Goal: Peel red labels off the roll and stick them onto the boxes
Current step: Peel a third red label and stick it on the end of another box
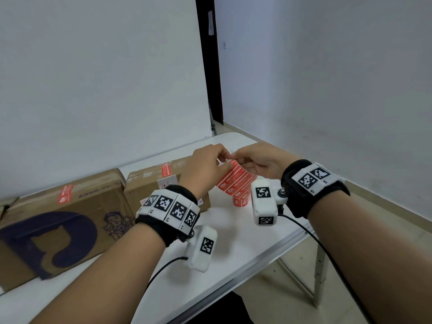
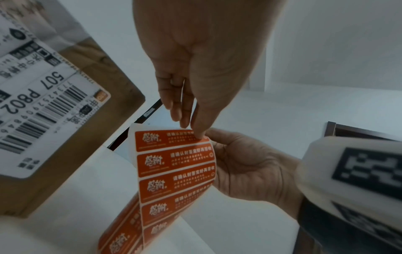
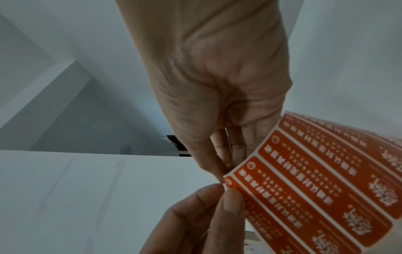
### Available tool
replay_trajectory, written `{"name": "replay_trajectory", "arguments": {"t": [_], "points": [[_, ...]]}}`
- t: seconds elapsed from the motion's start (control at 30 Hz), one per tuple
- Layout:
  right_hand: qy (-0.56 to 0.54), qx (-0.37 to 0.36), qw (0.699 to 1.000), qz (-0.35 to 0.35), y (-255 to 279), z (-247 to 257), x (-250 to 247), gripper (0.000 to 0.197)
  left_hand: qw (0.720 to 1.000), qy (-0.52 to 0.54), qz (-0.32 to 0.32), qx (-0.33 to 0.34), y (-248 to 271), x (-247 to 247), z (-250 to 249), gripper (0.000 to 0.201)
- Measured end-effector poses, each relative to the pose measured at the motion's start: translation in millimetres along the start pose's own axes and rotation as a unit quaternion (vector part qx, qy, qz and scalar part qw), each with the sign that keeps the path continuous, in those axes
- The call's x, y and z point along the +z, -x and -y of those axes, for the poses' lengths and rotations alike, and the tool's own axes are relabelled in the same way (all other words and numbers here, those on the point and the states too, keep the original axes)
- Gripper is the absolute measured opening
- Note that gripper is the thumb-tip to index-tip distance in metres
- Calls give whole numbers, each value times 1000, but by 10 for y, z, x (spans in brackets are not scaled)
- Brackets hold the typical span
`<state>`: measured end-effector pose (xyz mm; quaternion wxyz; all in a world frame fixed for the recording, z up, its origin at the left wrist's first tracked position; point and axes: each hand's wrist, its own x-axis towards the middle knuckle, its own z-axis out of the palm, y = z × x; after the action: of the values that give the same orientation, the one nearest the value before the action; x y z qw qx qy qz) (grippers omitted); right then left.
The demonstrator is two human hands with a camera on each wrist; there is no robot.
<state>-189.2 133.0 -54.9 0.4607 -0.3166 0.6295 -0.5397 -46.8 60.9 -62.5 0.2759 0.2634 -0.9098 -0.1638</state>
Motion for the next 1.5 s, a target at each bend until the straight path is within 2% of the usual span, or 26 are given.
{"name": "replay_trajectory", "arguments": {"t": [0.13,0.27,0.43,0.73,0.93,1.13,1.3,1.4,1.5], "points": [[-3,-19,1000,-19,-10,-21,-9,11,1000,-21,-13,13,33,31,-31,20],[8,-31,999,-34,-17,-25,-2,21,999,-35,-23,9,33,47,-37,20],[14,-40,998,-46,7,-8,37,7,999,-35,-26,-7,19,60,-66,18],[53,-43,997,-48,-12,-14,21,3,999,-28,-41,10,59,59,-86,9],[90,-49,992,-74,-3,-23,8,7,1000,6,-17,13,73,4,-75,4],[174,-81,974,-120,0,-28,2,15,995,94,36,11,107,-137,-36,4],[253,-98,950,-153,-72,-82,35,14,982,168,81,0,182,-311,22,8],[284,-110,940,-154,-126,-100,44,22,967,242,78,-15,247,-442,116,13],[309,-125,930,-153,-168,-84,76,27,937,343,53,-47,297,-558,223,13]]}}
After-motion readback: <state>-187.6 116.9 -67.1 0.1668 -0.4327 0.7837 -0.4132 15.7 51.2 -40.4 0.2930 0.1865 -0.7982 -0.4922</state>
